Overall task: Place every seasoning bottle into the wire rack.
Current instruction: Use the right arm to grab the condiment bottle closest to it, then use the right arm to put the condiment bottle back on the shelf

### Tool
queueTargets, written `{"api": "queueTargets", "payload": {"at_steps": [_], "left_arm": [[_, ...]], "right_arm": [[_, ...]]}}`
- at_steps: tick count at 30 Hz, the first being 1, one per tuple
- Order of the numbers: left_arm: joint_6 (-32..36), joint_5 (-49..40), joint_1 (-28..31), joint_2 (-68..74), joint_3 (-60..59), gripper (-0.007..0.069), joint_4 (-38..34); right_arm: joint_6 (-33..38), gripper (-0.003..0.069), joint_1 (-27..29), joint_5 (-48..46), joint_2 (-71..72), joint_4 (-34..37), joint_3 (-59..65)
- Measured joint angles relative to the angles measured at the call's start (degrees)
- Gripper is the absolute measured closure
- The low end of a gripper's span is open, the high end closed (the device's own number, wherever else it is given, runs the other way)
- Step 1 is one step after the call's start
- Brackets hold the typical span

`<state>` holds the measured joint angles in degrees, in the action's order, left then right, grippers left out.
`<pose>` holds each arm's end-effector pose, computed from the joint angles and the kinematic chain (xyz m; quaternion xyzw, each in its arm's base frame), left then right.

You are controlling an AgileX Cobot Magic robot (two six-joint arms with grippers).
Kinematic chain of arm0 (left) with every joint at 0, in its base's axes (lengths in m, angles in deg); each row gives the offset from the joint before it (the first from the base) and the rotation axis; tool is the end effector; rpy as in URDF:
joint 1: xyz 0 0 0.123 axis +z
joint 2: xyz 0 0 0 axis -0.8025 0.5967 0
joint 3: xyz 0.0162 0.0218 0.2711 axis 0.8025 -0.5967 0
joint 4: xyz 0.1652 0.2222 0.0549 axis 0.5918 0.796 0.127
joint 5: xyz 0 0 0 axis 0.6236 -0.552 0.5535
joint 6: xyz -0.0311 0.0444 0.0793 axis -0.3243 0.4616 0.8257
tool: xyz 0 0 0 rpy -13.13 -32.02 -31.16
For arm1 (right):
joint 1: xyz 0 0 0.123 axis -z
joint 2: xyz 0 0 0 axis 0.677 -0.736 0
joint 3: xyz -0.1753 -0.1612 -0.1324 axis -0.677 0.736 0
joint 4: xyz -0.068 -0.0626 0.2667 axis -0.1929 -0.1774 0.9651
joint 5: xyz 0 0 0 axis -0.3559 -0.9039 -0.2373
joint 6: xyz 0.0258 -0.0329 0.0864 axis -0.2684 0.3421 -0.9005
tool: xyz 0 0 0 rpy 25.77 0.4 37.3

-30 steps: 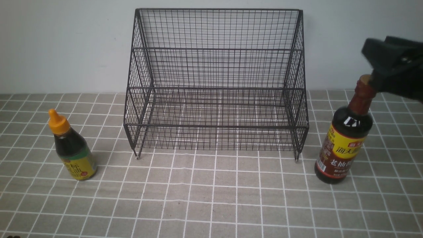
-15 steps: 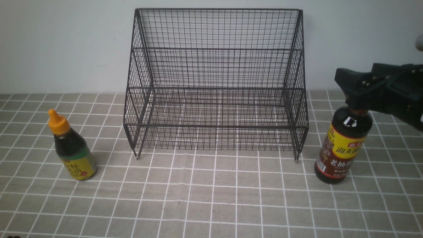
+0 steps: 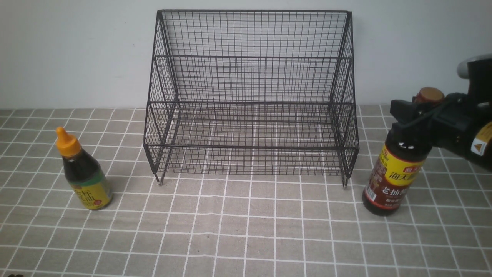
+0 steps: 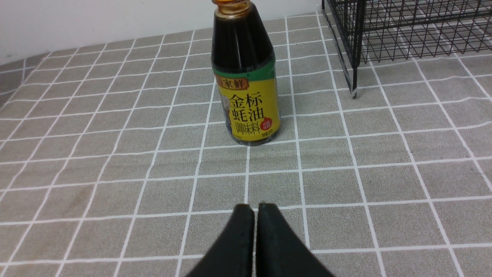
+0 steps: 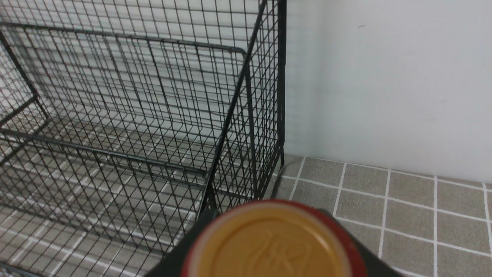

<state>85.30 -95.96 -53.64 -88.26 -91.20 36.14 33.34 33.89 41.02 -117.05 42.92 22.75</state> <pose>0.1006 0.0010 0.1695 0.0413 0.8073 0.0363 0.5876 0.3163 0.0562 0.2137 -0.0770 0.8303 0.0810 0.5460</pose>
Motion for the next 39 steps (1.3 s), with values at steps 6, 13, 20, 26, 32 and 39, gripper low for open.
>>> {"api": "queueTargets", "payload": {"at_steps": [6,13,20,26,32,39], "left_arm": [[0.0,0.0,0.0,0.0,0.0,0.0631,0.0],[0.0,0.0,0.0,0.0,0.0,0.0631,0.0],[0.0,0.0,0.0,0.0,0.0,0.0631,0.0],[0.0,0.0,0.0,0.0,0.0,0.0631,0.0],[0.0,0.0,0.0,0.0,0.0,0.0631,0.0],[0.0,0.0,0.0,0.0,0.0,0.0631,0.0]], "right_arm": [[0.7,0.0390,0.0,-4.4,7.9,-2.5,-1.3],[0.6,0.0390,-2.0,-4.1,13.0,-7.7,-11.8],[-1.6,0.0390,-5.1,-3.6,6.9,-8.8,-21.3],[-4.7,0.0391,-7.0,-2.0,-2.7,-9.7,-28.8],[-5.4,0.0391,-7.4,2.7,-12.5,-10.4,-37.1],[-5.7,0.0391,-7.4,4.6,-18.7,-10.7,-42.0]]}}
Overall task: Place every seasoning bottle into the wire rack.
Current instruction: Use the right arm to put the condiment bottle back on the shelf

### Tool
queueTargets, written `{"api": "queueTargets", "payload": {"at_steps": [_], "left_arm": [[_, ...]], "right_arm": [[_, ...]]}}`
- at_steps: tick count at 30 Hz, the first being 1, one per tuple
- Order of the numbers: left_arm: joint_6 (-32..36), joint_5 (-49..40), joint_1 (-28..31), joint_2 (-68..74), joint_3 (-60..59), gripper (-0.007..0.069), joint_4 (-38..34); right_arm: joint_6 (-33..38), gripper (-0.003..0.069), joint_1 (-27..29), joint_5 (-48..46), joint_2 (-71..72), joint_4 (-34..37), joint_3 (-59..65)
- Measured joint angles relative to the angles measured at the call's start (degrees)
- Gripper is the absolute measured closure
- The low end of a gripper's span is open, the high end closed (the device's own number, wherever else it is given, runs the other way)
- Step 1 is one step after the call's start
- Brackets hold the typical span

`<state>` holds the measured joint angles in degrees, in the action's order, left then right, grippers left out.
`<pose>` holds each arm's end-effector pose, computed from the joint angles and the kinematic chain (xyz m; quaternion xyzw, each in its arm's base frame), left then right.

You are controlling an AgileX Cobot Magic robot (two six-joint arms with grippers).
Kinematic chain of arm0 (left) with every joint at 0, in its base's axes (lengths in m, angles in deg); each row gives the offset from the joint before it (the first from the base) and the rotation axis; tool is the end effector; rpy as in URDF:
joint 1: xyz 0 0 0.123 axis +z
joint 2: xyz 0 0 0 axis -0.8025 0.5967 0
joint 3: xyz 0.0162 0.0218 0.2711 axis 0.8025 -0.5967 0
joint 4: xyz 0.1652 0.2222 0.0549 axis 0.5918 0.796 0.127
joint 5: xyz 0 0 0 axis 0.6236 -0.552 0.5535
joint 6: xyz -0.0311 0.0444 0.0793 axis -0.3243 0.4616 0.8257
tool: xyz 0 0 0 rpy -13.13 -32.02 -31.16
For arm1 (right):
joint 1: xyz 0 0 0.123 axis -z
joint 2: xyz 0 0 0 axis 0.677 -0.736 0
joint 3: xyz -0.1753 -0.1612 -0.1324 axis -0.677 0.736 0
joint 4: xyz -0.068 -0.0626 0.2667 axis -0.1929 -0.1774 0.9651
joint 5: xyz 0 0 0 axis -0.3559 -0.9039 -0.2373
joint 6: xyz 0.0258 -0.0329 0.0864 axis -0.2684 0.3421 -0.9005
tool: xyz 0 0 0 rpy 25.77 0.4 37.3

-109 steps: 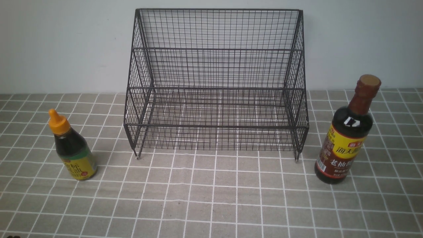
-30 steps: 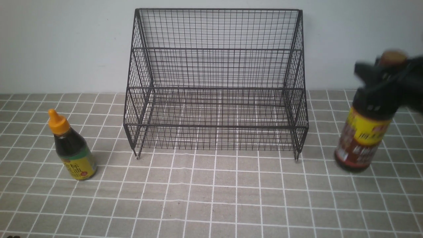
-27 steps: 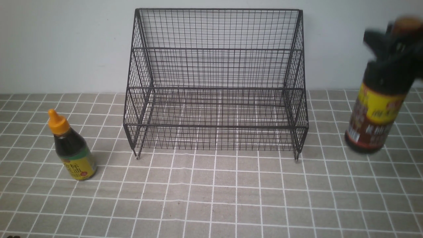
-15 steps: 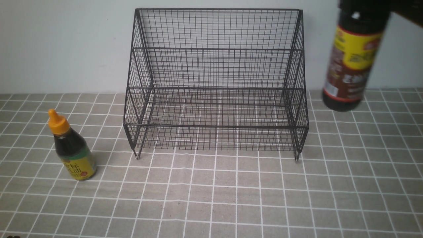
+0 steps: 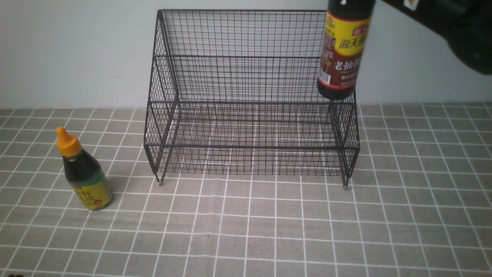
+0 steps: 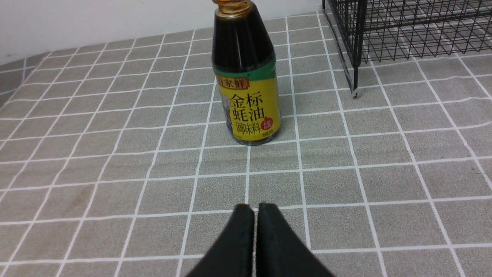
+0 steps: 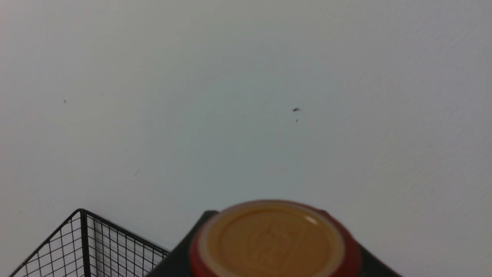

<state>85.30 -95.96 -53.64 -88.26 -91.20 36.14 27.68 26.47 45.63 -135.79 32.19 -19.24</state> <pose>0.1006 0.0010 0.1695 0.0413 0.8073 0.0363 0.5876 0.4309 0.1404 0.3525 -0.1720 0.6662 0.1357 0.7129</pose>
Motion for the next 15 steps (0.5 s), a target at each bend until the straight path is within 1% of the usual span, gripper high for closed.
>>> {"api": "queueTargets", "payload": {"at_steps": [9,13,15], "left_arm": [[0.0,0.0,0.0,0.0,0.0,0.0631,0.0],[0.0,0.0,0.0,0.0,0.0,0.0631,0.0],[0.0,0.0,0.0,0.0,0.0,0.0631,0.0]], "right_arm": [[0.1,0.0391,0.0,4.9,-7.2,-0.2,-1.4],[-0.5,0.0391,0.0,4.9,-8.5,-0.2,-1.5],[-2.7,0.0391,0.0,3.8,-9.0,-0.5,-1.5]]}}
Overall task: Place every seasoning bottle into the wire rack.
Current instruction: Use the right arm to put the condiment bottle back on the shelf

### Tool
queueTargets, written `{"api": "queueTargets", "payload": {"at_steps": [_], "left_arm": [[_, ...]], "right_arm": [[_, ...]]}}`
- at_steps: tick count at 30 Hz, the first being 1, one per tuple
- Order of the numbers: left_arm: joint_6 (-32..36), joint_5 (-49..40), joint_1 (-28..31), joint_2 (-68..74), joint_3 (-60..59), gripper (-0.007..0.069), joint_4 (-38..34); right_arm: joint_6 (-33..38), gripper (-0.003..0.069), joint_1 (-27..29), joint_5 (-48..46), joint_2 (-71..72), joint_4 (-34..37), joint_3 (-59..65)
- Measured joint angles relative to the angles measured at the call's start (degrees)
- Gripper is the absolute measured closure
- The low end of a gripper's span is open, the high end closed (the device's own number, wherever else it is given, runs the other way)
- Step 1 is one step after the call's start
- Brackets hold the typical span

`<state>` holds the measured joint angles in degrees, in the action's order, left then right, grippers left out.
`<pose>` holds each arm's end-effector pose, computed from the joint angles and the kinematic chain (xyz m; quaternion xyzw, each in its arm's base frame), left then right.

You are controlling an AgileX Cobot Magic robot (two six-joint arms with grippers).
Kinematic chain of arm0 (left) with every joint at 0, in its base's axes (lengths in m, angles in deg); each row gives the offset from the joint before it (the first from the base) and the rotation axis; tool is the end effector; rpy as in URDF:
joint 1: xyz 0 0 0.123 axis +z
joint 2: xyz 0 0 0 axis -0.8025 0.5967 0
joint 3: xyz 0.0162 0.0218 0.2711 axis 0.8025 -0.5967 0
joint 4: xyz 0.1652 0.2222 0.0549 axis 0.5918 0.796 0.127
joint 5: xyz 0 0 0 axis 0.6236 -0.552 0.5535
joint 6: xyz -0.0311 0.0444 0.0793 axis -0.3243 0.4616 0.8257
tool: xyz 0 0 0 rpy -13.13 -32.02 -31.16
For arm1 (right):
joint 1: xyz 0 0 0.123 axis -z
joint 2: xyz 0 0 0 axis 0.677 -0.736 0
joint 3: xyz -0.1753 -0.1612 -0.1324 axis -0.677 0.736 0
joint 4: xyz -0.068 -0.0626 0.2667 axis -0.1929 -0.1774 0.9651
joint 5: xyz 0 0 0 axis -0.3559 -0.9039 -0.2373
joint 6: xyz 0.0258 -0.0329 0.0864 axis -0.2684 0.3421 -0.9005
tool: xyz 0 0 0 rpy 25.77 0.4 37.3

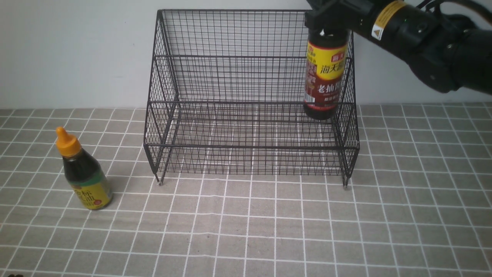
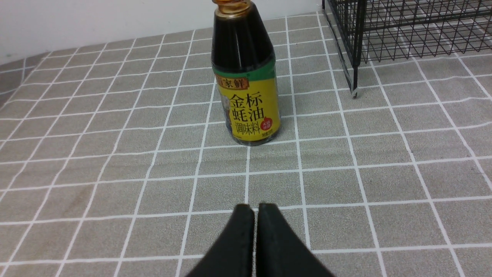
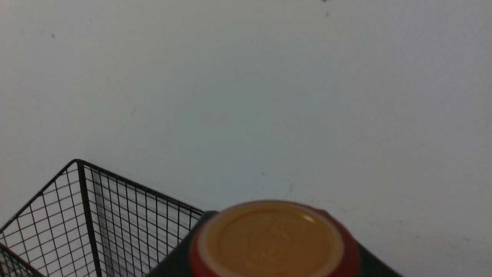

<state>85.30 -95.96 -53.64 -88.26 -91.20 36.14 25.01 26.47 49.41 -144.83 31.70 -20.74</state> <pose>0.1006 0.0010 0.1695 0.0413 0.8073 0.0363 0.5876 0.4609 0.1527 0.2934 -0.1702 0.6941 0.1642 0.6799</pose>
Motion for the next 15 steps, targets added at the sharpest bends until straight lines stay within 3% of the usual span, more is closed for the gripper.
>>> {"api": "queueTargets", "payload": {"at_steps": [5,8,15], "left_arm": [[0.0,0.0,0.0,0.0,0.0,0.0631,0.0],[0.0,0.0,0.0,0.0,0.0,0.0631,0.0],[0.0,0.0,0.0,0.0,0.0,0.0631,0.0]], "right_arm": [[-7.3,0.0391,0.0,-2.1,-1.4,-3.9,-0.1],[-12.4,0.0391,0.0,-2.9,-3.4,-10.4,-0.1],[-16.9,0.0391,0.0,-2.3,-4.0,-18.1,-0.4]]}}
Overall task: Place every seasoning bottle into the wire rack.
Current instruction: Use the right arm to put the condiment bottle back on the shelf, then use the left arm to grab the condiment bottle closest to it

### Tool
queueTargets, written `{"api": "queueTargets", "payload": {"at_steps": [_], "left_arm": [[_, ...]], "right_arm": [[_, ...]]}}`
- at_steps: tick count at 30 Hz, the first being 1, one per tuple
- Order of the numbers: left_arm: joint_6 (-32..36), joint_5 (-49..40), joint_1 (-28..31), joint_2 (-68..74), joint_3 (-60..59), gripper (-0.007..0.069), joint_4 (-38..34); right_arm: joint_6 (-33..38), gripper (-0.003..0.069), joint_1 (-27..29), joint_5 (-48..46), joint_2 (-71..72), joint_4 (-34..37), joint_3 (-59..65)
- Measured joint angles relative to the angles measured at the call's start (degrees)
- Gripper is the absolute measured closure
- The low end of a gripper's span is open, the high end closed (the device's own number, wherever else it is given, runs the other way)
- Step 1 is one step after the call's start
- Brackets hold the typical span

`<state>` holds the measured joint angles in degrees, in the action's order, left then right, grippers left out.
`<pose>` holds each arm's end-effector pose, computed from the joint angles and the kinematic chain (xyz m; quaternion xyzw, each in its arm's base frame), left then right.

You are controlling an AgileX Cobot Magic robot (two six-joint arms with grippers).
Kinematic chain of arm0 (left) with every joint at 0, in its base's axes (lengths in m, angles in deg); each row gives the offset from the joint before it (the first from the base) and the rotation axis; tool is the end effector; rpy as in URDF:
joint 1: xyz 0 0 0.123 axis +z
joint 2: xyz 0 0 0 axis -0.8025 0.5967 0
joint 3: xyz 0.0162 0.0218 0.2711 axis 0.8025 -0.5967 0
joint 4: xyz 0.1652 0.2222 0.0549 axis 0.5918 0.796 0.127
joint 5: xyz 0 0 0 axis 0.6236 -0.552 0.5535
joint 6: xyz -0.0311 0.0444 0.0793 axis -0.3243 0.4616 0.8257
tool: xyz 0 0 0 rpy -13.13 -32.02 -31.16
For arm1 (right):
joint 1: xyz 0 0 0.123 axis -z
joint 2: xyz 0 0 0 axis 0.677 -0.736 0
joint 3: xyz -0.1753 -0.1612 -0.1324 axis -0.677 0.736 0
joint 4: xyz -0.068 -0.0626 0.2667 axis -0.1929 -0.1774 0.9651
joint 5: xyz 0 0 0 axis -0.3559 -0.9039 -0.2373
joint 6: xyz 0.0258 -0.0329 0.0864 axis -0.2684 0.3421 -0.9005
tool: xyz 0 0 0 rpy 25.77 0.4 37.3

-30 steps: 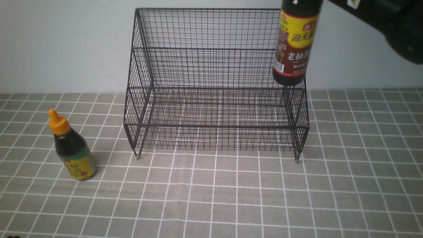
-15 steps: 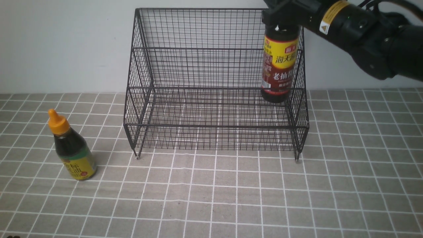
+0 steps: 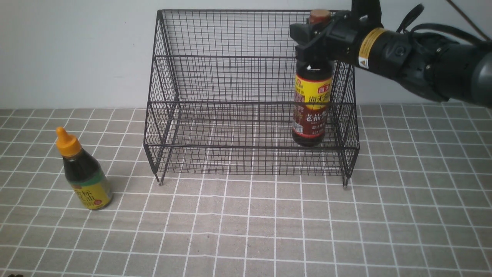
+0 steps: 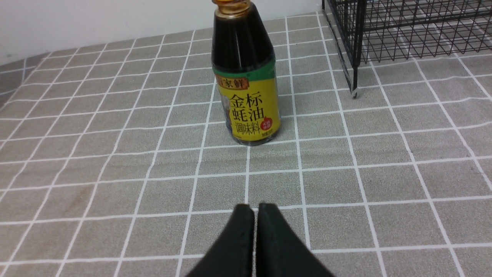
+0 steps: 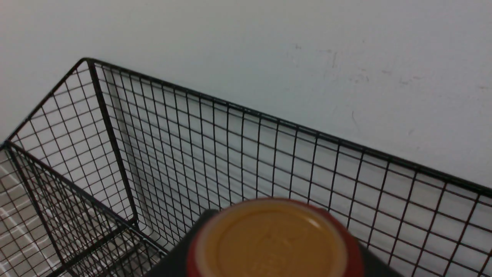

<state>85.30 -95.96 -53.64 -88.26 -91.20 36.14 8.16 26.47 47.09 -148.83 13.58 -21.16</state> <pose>0.1006 0.0010 0.1695 0.0413 0.8073 0.0363 0.5876 0.4682 0.1601 0.2525 -0.1988 0.7418 0.1734 0.6166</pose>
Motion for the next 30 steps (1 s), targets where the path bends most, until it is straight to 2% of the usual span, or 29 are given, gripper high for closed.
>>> {"api": "queueTargets", "payload": {"at_steps": [4,7,8,11,15,20,21,24,26,27,30], "left_arm": [[0.0,0.0,0.0,0.0,0.0,0.0631,0.0],[0.0,0.0,0.0,0.0,0.0,0.0631,0.0],[0.0,0.0,0.0,0.0,0.0,0.0631,0.0],[0.0,0.0,0.0,0.0,0.0,0.0631,0.0],[0.0,0.0,0.0,0.0,0.0,0.0631,0.0],[0.0,0.0,0.0,0.0,0.0,0.0631,0.0],[0.0,0.0,0.0,0.0,0.0,0.0631,0.0],[0.0,0.0,0.0,0.0,0.0,0.0631,0.0],[0.0,0.0,0.0,0.0,0.0,0.0631,0.0],[0.0,0.0,0.0,0.0,0.0,0.0631,0.0],[0.0,0.0,0.0,0.0,0.0,0.0631,0.0]], "right_arm": [[-0.6,0.0372,0.0,0.1,0.0,-0.6,-0.2],[-0.9,0.0323,0.0,0.5,0.3,-0.6,-0.3],[-1.5,0.0280,0.0,0.5,1.0,-0.6,-0.3],[-2.4,0.0218,0.0,-0.1,2.9,-0.9,-0.3],[-4.7,0.0195,0.0,-3.3,6.5,-3.7,-0.3],[-9.1,0.0204,0.0,-10.4,11.4,-11.4,-0.3],[-10.8,0.0226,0.0,-13.1,13.7,-16.3,-0.3],[-12.2,0.0309,0.0,-18.5,17.1,-23.6,-0.3],[-12.4,0.0442,0.0,-25.5,20.3,-27.9,-0.3],[-12.0,0.0515,0.0,-28.8,21.7,-28.4,-0.3],[-9.9,0.0614,0.0,-37.7,23.9,-27.1,-0.4]]}}
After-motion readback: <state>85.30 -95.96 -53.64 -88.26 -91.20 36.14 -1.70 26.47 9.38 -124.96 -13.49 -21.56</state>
